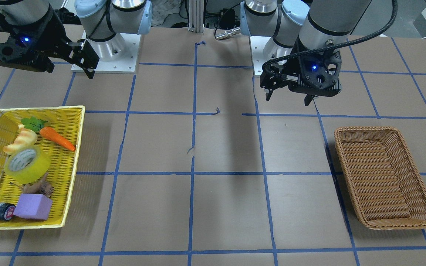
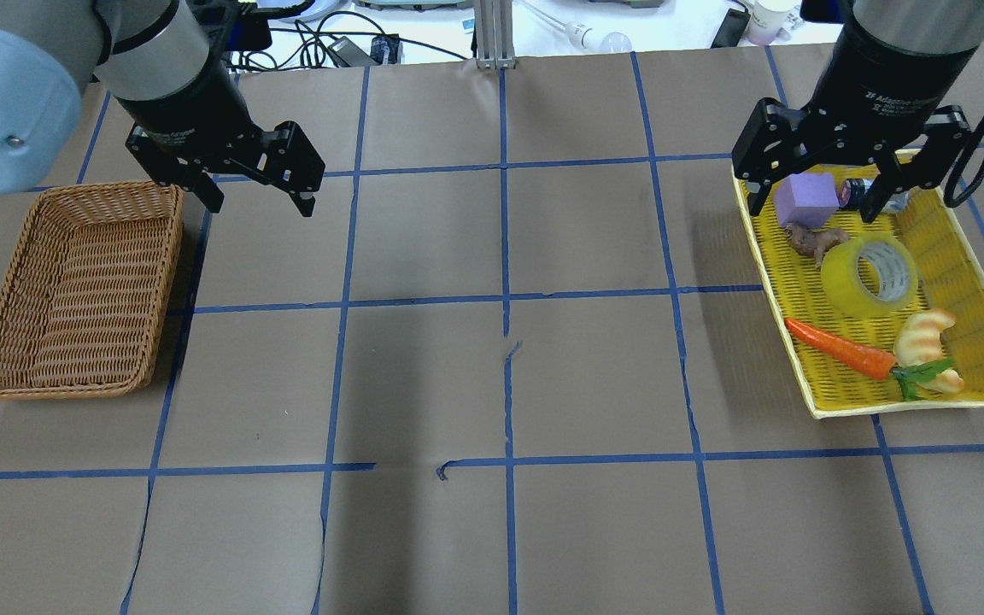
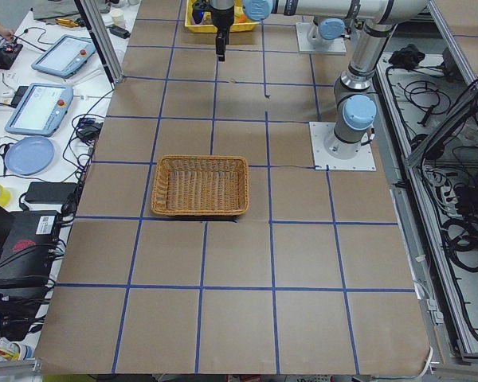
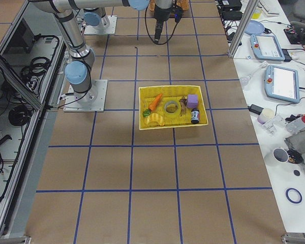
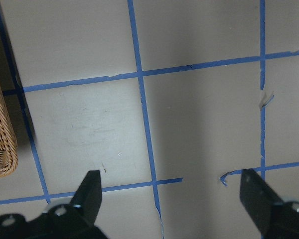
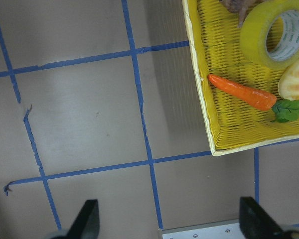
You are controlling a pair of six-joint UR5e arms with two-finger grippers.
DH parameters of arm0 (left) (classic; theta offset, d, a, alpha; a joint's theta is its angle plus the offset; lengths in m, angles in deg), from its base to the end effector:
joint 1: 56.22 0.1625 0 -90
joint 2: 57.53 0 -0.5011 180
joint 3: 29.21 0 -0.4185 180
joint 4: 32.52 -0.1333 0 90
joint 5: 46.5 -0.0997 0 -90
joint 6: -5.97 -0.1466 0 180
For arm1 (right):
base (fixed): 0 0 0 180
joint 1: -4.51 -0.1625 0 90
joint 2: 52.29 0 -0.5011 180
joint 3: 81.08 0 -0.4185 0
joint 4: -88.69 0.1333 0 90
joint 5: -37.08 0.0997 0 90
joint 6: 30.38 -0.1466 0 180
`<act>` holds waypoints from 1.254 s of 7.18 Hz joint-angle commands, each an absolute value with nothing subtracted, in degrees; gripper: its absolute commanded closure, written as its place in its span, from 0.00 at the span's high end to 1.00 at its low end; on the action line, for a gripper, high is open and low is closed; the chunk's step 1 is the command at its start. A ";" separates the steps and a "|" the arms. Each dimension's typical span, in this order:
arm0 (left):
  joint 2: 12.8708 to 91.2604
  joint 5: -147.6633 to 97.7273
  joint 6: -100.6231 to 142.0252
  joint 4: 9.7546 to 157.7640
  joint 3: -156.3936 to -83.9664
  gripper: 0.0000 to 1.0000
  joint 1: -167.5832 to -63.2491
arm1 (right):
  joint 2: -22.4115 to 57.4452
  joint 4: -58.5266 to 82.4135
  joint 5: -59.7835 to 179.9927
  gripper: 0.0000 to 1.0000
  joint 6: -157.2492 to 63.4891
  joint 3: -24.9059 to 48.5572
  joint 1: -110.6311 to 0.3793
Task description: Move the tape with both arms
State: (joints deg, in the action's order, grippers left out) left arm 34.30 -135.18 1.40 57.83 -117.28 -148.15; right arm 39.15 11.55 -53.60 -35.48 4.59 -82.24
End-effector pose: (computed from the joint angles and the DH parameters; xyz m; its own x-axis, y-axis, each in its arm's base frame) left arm -0.1546 -0.5287 0.5171 -0.9933 0.1131 0.0233 0.1132 0.9936 0.0025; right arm 0.1039 -0.4913 0.5477 -0.9895 0.1431 0.0227 0.1448 0.9819 0.1219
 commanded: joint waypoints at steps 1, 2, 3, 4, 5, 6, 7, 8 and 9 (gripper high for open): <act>34.32 -135.18 1.31 57.83 -117.28 1.00 -148.07 | 39.12 11.61 -53.71 1.00 -35.48 4.52 -82.24; 34.32 -135.18 1.31 57.83 -117.28 1.00 -148.15 | 39.12 11.52 -53.80 1.00 -35.48 4.52 -82.24; 34.32 -135.18 1.31 57.83 -117.28 1.00 -148.15 | 39.20 11.61 -53.80 1.00 -35.48 4.52 -82.24; 34.32 -135.18 1.40 57.83 -117.28 1.00 -148.15 | 39.20 11.61 -53.80 1.00 -35.48 4.52 -82.24; 34.32 -135.18 1.40 57.83 -117.28 1.00 -148.15 | 39.12 11.52 -53.88 1.00 -35.56 4.52 -82.24; 34.32 -135.18 1.40 57.83 -117.28 1.00 -148.15 | 39.12 11.52 -53.88 1.00 -35.56 4.52 -82.24; 34.32 -135.18 1.40 57.83 -117.28 1.00 -148.15 | 38.51 10.91 -53.80 1.00 -35.56 5.13 -81.98; 34.32 -135.18 1.31 57.83 -117.28 1.00 -148.15 | 36.50 11.43 -53.97 1.00 -34.52 5.66 -81.54; 34.40 -135.18 1.31 57.83 -117.28 1.00 -148.07 | 36.30 10.74 -53.54 1.00 -34.42 5.58 -81.28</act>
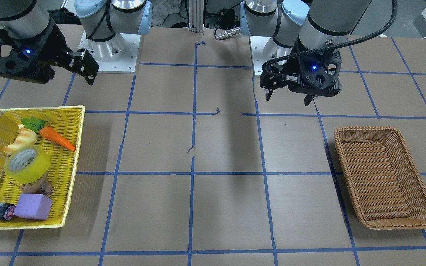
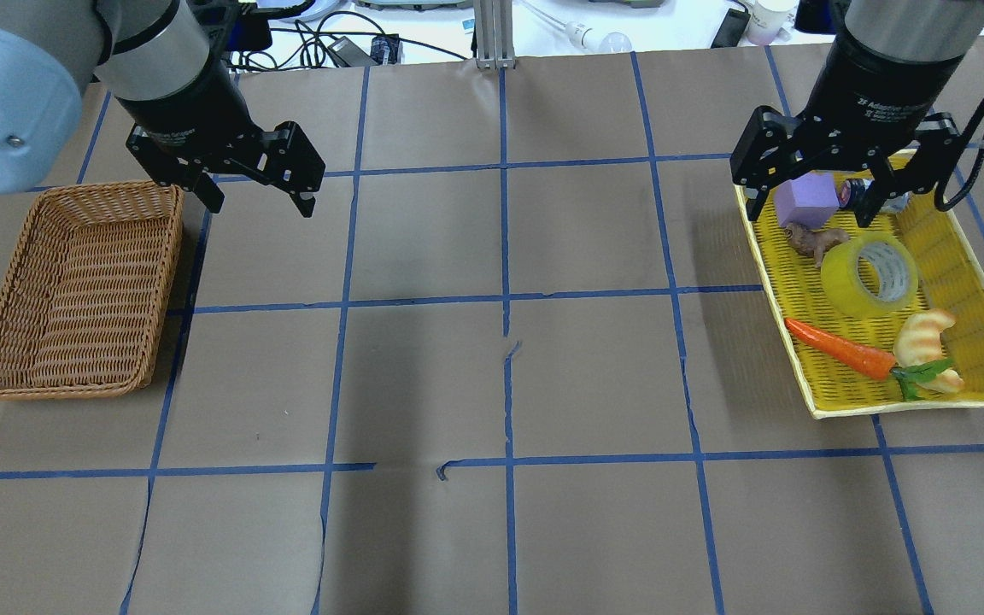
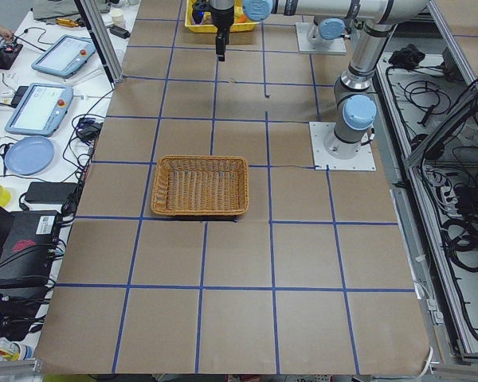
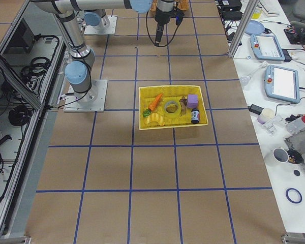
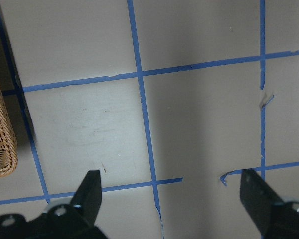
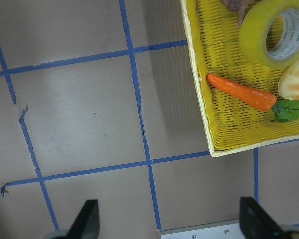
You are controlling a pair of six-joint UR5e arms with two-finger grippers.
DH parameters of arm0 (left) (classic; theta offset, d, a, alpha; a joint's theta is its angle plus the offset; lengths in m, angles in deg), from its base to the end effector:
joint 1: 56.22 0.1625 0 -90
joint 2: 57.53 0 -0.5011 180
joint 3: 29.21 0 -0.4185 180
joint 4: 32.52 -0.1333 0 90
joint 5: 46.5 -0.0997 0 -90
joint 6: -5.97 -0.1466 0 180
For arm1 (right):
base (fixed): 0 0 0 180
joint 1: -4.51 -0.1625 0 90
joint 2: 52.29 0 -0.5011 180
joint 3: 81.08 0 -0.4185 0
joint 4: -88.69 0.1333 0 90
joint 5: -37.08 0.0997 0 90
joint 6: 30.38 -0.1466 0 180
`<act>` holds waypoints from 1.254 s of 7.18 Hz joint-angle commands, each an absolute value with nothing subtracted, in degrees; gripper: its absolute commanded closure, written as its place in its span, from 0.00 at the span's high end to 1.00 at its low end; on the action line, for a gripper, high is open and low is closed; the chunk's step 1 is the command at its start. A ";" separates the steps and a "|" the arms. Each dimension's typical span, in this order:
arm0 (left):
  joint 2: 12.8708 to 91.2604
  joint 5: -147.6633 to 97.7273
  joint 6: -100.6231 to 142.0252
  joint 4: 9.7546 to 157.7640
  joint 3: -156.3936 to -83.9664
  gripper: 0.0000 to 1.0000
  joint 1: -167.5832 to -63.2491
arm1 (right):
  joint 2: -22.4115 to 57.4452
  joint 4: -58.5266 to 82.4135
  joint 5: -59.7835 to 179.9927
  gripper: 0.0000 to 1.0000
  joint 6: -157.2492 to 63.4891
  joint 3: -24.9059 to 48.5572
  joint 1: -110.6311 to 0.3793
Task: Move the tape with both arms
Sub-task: 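Lower the right gripper into the yellow basket over the yellow tape roll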
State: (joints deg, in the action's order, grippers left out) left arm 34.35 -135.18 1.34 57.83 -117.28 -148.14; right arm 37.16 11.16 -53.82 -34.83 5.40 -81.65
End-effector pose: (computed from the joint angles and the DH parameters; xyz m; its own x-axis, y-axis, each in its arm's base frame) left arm -0.1545 -0.5290 0.5166 -0.9932 0.1139 0.0234 0.1140 0.9935 0.0034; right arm 0.0974 -0.5045 0.5242 -0.9897 0.1405 0.0283 0.1433 0.9761 0.1633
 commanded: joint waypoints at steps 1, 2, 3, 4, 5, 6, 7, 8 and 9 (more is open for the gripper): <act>34.40 -135.10 1.31 57.83 -117.36 1.00 -148.07 | 36.04 8.29 -54.05 1.00 -34.42 5.58 -80.58; 34.40 -135.09 1.40 57.83 -117.71 1.00 -148.07 | 35.60 7.57 -54.06 1.00 -33.81 5.75 -78.75; 34.40 -135.09 1.49 57.74 -118.06 1.00 -148.07 | 33.86 5.22 -54.93 1.00 -32.59 6.02 -74.55; 34.40 -135.09 1.31 56.87 -118.33 1.00 -148.07 | 31.32 2.15 -55.29 1.00 -32.05 7.24 -70.24; 34.40 -135.09 1.31 56.69 -118.68 1.00 -148.07 | 30.08 -3.71 -54.77 1.00 -31.00 9.08 -67.85; 34.40 -135.09 1.31 56.60 -118.77 1.00 -148.07 | 28.32 -8.99 -54.94 1.00 -29.25 11.44 -67.13; 34.49 -135.01 1.40 56.60 -118.86 1.00 -148.07 | 26.04 -13.83 -54.68 1.00 -29.32 14.16 -65.99; 34.49 -135.01 1.49 56.60 -118.95 1.00 -148.07 | 23.67 -18.66 -54.76 1.00 -29.24 16.28 -65.20; 34.49 -135.01 1.31 55.73 -119.21 1.00 -148.07 | 21.82 -20.80 -54.76 1.00 -29.32 17.08 -63.71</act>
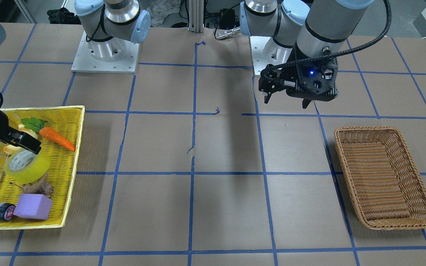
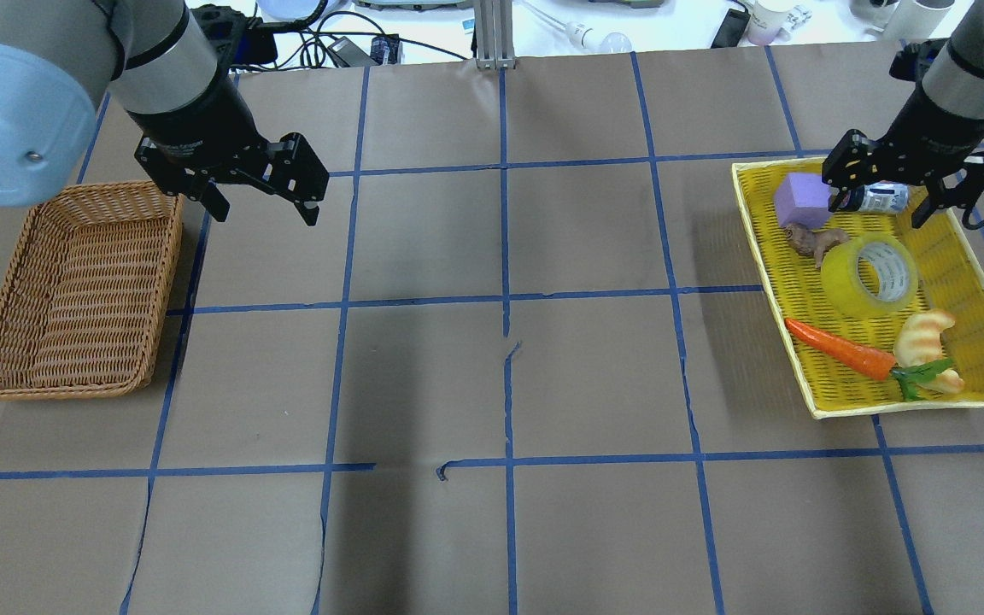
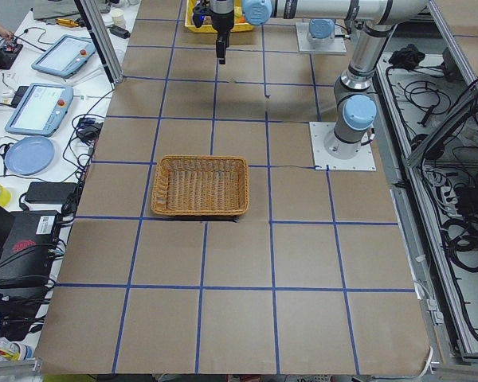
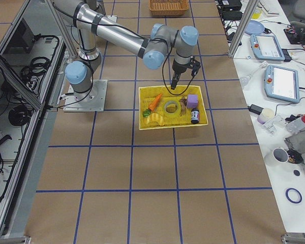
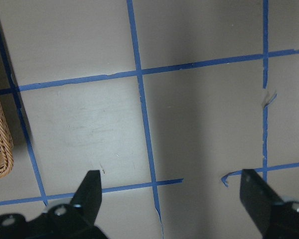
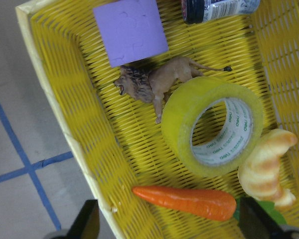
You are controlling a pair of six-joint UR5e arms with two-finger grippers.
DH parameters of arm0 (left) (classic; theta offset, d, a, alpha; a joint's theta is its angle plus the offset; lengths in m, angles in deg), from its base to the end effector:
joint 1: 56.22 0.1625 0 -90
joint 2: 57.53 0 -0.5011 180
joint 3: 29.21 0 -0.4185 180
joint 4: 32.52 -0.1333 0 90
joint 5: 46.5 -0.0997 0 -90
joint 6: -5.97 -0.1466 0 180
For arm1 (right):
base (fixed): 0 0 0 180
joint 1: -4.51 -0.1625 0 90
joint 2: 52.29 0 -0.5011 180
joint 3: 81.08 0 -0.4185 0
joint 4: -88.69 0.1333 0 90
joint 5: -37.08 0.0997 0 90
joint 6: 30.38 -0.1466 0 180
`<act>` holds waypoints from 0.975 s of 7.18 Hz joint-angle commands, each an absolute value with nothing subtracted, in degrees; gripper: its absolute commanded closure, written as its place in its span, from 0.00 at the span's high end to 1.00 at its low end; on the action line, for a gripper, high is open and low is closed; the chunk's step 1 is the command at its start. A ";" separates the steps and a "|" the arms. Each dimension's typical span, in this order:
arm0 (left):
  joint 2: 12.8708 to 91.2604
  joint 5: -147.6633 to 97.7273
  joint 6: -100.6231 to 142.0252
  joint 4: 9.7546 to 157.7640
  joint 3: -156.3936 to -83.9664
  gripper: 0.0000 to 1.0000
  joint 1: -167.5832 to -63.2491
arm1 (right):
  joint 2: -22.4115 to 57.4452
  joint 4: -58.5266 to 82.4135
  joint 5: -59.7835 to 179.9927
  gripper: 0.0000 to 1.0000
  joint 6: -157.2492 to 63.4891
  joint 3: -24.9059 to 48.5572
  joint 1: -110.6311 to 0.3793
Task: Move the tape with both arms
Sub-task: 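Lower the right gripper into the yellow basket over the yellow tape roll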
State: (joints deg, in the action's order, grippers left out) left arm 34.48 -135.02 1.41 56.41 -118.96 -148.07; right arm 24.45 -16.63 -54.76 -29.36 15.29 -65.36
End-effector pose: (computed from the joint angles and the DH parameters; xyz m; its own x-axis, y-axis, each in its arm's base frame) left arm -0.1542 -0.5291 0.5027 -0.9934 0.1113 0.0267 0.1116 0.9937 0.0100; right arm -0.0849 -0.6053 0.3560 -0.9452 0.3250 0.0307 0.3264 0.9422 0.0757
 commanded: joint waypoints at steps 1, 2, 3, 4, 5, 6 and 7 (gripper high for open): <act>34.75 -135.01 1.31 55.11 -119.56 1.00 -148.07 | 19.89 -21.17 -54.59 1.00 -29.59 17.27 -62.31; 34.93 -135.01 1.31 54.50 -119.74 1.00 -148.07 | 18.48 -21.35 -54.67 1.00 -30.11 17.36 -61.94; 35.19 -135.01 1.23 54.40 -119.74 1.00 -148.07 | 18.37 -21.00 -54.68 1.00 -32.20 18.05 -61.94; 35.54 -135.01 1.22 54.23 -119.74 1.00 -148.07 | 17.76 -21.52 -54.33 1.00 -32.66 18.32 -61.94; 35.72 -135.01 1.22 54.14 -119.74 1.00 -148.07 | 16.37 -24.48 -52.50 1.00 -32.75 18.41 -61.94; 35.81 -135.01 1.22 54.05 -119.74 1.00 -148.07 | 14.79 -26.08 -50.82 1.00 -33.01 18.41 -61.94; 35.81 -135.01 1.31 54.05 -119.65 1.00 -148.07 | 14.33 -26.09 -50.98 0.91 -33.71 18.50 -61.94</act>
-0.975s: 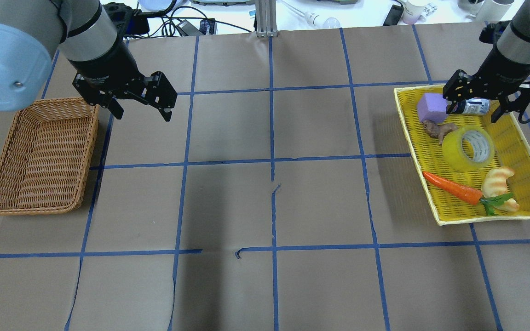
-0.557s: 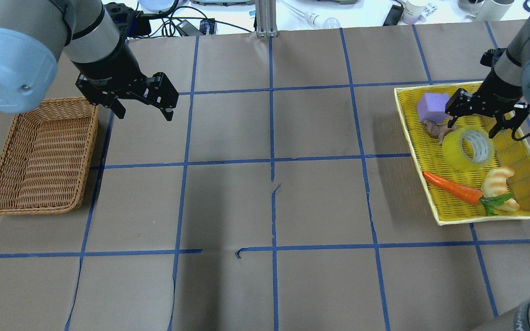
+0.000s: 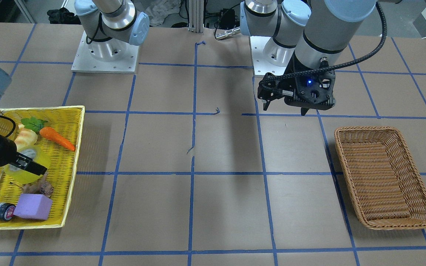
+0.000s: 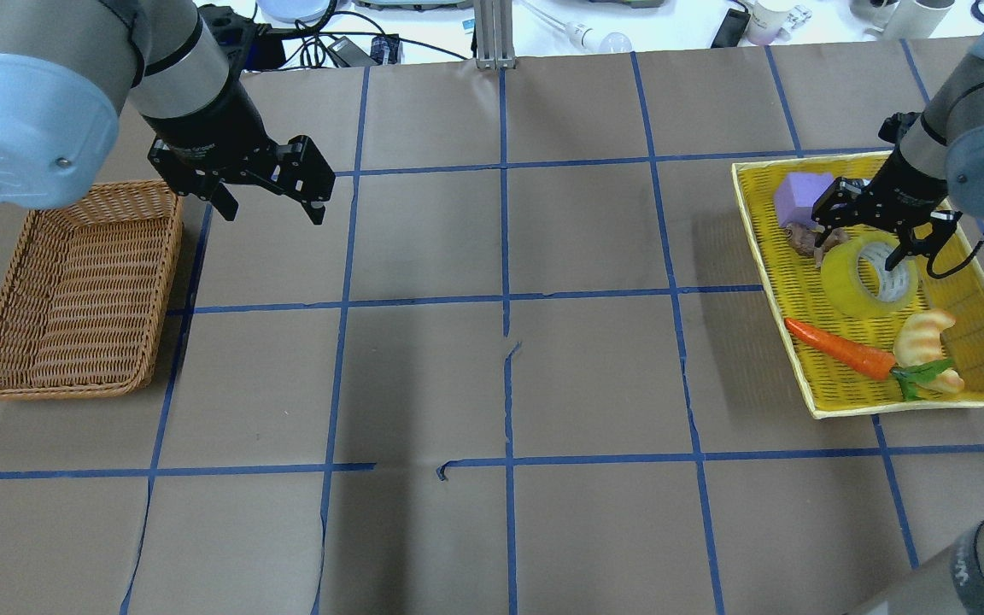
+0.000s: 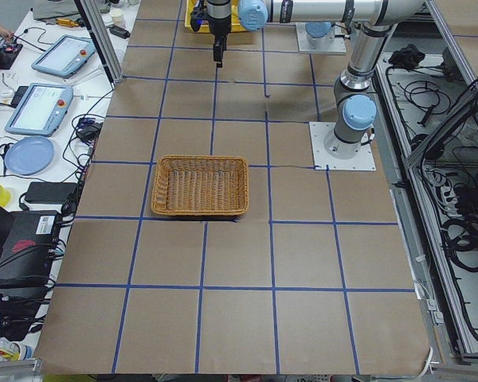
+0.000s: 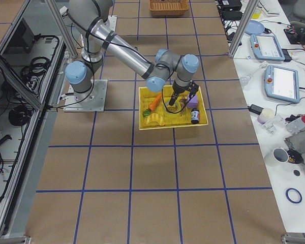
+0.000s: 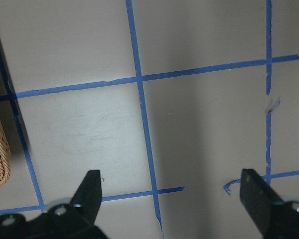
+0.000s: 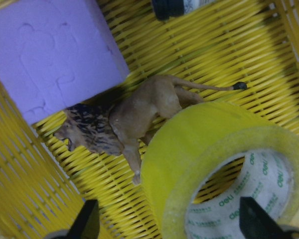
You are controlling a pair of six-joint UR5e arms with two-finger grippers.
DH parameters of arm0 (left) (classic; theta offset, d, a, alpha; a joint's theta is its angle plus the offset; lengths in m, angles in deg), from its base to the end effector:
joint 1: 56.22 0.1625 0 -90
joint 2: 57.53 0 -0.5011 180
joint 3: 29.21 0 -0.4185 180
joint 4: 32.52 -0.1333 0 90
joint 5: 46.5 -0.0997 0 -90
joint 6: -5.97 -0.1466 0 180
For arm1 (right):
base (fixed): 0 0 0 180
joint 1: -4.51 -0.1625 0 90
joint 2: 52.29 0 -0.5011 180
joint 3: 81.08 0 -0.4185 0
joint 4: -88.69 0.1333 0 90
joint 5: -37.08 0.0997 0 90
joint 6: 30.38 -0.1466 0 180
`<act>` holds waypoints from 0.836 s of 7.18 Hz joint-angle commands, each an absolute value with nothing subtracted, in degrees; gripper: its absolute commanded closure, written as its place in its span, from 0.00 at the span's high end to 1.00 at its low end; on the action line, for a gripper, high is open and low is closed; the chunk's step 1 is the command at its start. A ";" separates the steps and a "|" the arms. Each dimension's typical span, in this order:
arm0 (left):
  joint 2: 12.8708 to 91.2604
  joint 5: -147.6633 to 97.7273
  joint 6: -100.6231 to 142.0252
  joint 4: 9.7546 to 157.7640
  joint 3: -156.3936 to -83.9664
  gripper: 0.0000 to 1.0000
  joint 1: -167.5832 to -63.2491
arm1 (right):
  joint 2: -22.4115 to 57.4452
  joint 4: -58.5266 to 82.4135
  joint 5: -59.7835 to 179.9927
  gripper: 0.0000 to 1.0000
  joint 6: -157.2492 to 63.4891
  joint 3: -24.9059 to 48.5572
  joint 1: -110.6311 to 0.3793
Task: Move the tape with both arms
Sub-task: 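Lower the right gripper into the yellow basket over the yellow tape roll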
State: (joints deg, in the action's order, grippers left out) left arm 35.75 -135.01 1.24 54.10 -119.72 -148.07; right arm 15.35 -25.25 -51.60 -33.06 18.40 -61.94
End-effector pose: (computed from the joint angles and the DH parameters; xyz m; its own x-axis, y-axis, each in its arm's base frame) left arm -0.1546 -0.5402 0.4879 -0.9931 0.1144 0.0265 0.1146 0.9934 0.0050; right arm -0.1243 -0.6273 0.2463 -0.8957 0.4444 -0.0164 0.4381 0.8882 0.1384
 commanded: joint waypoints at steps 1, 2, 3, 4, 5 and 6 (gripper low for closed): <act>35.72 -135.01 1.31 54.05 -119.65 1.00 -148.07 | 14.33 -26.01 -51.24 0.71 -33.81 19.02 -61.94; 35.72 -135.01 1.31 54.05 -119.65 1.00 -148.07 | 14.33 -26.01 -51.25 0.32 -33.81 19.20 -61.94; 35.72 -135.01 1.40 53.70 -119.56 1.00 -148.15 | 14.42 -26.01 -51.07 0.00 -33.72 18.94 -61.94; 35.72 -135.09 1.40 52.40 -119.74 1.00 -148.07 | 14.77 -25.92 -51.77 0.00 -33.46 18.59 -61.94; 35.72 -135.09 1.40 52.38 -119.65 1.00 -148.07 | 15.03 -25.83 -51.60 0.00 -33.46 18.50 -61.94; 35.72 -135.09 1.40 52.38 -119.65 1.00 -148.15 | 15.21 -25.48 -51.69 0.00 -33.46 18.32 -61.94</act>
State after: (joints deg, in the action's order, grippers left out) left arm 35.73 -135.08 1.40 52.57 -119.66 -148.09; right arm 14.93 -25.81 -51.59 -33.50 18.55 -61.94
